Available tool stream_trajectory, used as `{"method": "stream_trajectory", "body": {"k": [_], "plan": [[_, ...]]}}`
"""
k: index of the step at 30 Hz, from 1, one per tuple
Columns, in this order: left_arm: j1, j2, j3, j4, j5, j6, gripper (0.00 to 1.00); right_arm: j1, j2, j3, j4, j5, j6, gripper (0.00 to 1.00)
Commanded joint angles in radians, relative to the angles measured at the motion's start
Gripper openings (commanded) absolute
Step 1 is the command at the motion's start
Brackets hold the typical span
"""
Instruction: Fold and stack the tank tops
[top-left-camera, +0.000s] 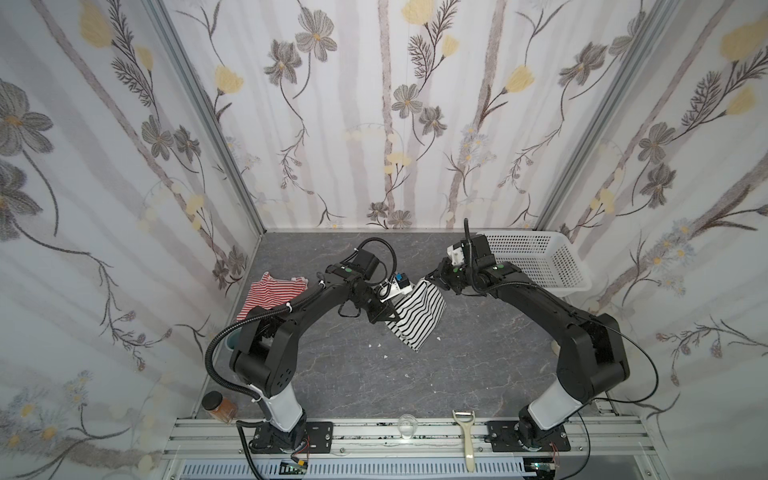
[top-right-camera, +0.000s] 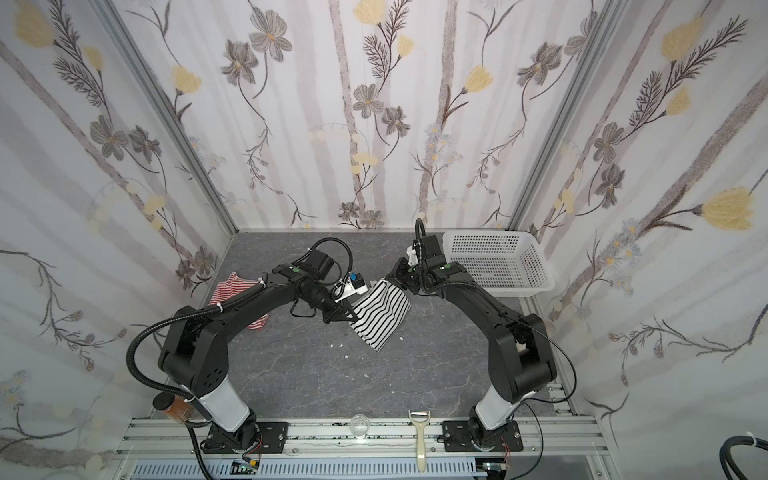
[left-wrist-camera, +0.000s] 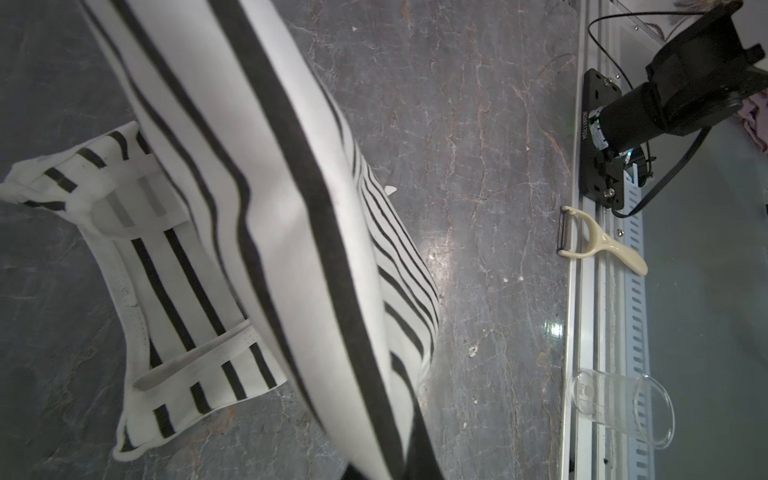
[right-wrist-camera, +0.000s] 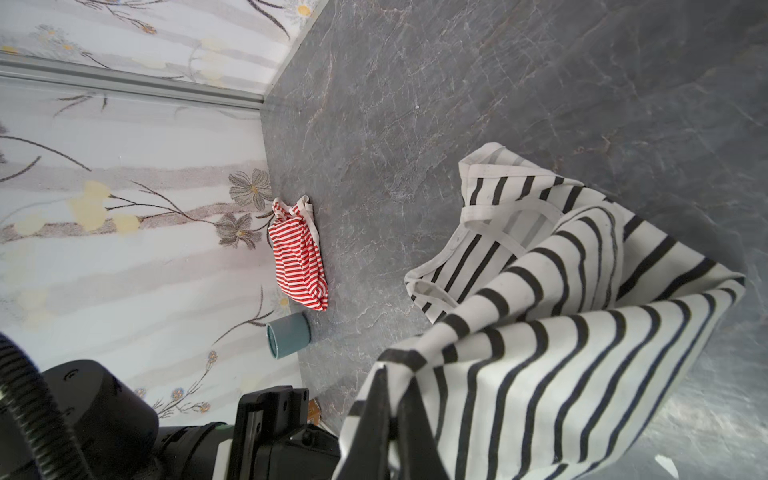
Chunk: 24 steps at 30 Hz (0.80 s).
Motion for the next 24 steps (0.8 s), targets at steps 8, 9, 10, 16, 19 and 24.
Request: {"method": "stream_trajectory", "body": {"k": [8, 9, 10, 16, 19, 24], "plan": [[0.131, 0.250, 0.157, -0.082, 0.041, 0.107, 0.02, 0.002, 0.354, 0.325, -0.026, -0.055, -0.037, 0.05], [0.141, 0.266, 0.165, -0.082, 0.041, 0.106, 0.02, 0.003, 0.378, 0.350, -0.031, -0.055, -0.039, 0.05], [0.151, 0.282, 0.170, -0.082, 0.041, 0.105, 0.02, 0.005, 0.401, 0.371, -0.029, -0.056, -0.040, 0.06], [0.178, 0.367, 0.217, -0.079, 0.024, 0.081, 0.05, 0.003, 0.509, 0.448, -0.031, -0.057, -0.045, 0.09], [0.190, 0.428, 0.280, -0.078, 0.014, 0.042, 0.09, -0.001, 0.544, 0.459, -0.028, -0.044, -0.048, 0.10], [0.201, 0.503, 0.379, -0.070, -0.018, -0.020, 0.20, -0.004, 0.567, 0.459, -0.006, -0.029, -0.055, 0.20]]}}
